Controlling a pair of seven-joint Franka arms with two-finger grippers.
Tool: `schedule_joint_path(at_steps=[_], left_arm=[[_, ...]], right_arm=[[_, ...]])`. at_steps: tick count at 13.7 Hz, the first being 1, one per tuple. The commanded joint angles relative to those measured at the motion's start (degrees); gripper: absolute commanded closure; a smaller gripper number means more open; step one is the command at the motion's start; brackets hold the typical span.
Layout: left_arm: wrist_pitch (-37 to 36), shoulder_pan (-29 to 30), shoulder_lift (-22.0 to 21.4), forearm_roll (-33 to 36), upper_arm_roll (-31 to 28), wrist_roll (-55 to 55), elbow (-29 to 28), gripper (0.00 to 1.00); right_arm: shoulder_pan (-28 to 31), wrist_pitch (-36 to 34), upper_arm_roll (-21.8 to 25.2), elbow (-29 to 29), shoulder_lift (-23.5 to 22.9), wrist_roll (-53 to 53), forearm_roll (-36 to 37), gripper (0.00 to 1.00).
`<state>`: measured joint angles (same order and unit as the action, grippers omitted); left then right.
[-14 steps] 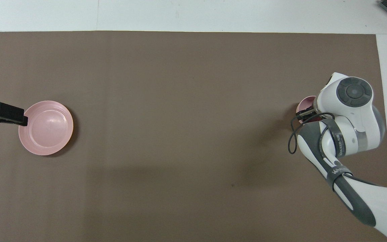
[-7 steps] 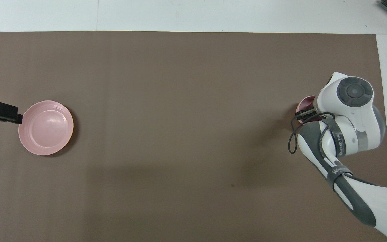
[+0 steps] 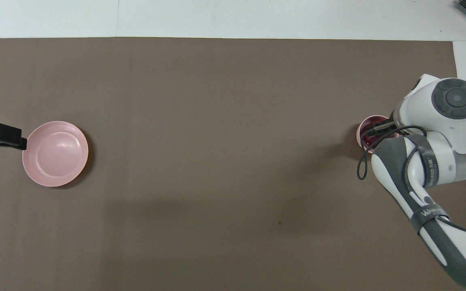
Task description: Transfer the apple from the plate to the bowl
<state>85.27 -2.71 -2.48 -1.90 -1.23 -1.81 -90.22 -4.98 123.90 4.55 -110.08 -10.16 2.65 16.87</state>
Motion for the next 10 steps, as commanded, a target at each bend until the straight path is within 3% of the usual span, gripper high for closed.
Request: schedule_joint_path(at_steps=[1, 6, 10], left_arm=[[-1.2, 0.4, 0.0, -0.7, 0.2, 0.0, 0.6, 0.0], [-1.2, 0.4, 0.0, -0.7, 0.2, 0.0, 0.7, 0.0], [-1.2, 0.3, 0.0, -0.7, 0.2, 0.0, 0.6, 0.0]], right_arm=[[-0.3, -6.7, -0.5, 3.3, 4.0, -1.2, -3.8, 0.0], [0.3, -22.1, 0.0, 11.3, 10.9, -1.8, -18.4, 0.0], [0.9, -36.7, 0.7, 21.0, 11.5, -1.9, -21.1, 0.0]])
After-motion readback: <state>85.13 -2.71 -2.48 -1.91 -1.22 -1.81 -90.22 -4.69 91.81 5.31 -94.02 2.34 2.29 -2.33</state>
